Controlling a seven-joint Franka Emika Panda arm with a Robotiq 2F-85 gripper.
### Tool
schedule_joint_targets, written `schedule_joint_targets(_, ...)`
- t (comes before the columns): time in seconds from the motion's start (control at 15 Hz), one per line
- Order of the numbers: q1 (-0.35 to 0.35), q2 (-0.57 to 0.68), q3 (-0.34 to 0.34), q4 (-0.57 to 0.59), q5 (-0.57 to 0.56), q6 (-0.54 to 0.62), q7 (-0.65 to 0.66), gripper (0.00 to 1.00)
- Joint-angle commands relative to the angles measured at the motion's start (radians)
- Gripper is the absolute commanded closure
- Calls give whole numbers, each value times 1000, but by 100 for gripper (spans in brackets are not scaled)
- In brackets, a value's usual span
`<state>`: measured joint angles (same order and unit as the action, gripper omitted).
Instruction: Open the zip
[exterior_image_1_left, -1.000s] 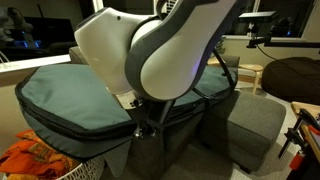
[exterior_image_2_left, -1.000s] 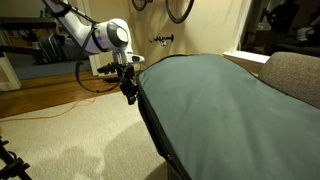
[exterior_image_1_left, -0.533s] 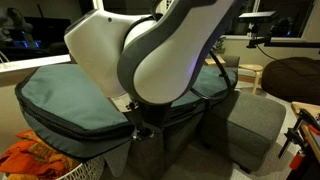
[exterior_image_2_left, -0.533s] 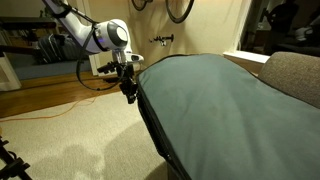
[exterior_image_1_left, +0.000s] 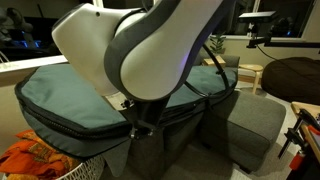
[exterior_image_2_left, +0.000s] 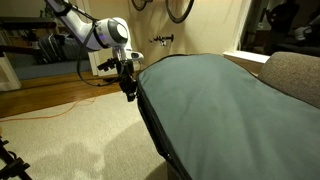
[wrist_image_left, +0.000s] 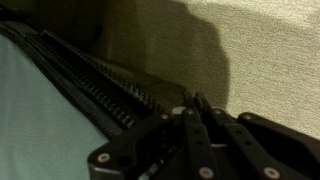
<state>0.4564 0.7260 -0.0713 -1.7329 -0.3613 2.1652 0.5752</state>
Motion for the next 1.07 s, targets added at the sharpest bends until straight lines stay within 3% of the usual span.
schedule_joint_targets(0.0, 38, -61, 67, 7, 39, -95, 26, 95)
schedule_joint_targets(1.0, 21, -65, 82, 4, 45, -108, 1, 95)
